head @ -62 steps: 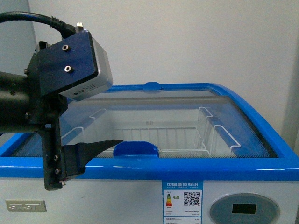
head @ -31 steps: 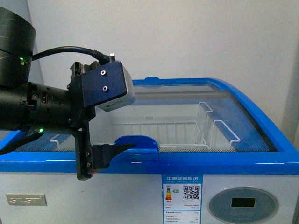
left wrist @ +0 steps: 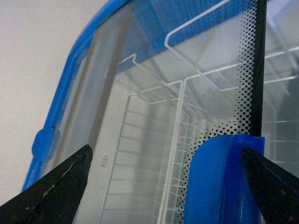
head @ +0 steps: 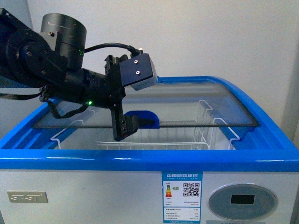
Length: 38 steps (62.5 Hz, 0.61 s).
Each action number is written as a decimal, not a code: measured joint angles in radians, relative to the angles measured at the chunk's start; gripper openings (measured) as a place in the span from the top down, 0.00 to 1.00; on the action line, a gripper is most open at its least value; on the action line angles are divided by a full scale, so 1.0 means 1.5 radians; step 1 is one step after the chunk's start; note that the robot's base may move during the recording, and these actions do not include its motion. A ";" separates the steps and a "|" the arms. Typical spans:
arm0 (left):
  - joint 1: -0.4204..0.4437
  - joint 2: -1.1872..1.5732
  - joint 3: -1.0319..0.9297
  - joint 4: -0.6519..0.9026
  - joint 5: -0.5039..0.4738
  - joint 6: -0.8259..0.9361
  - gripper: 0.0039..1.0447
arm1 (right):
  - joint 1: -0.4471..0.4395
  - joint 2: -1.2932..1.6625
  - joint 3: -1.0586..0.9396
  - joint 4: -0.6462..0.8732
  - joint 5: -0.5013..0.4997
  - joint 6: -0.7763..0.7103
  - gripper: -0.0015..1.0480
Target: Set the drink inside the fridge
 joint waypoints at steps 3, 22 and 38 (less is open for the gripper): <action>0.000 0.029 0.048 -0.002 -0.015 0.001 0.08 | 0.000 0.000 0.000 0.000 0.000 0.000 0.61; 0.009 0.200 0.291 0.117 -0.198 -0.001 0.08 | 0.000 0.000 0.000 0.000 0.001 0.000 0.61; 0.017 0.176 0.231 0.232 -0.349 -0.161 0.08 | 0.000 0.000 0.000 0.000 0.000 0.000 0.61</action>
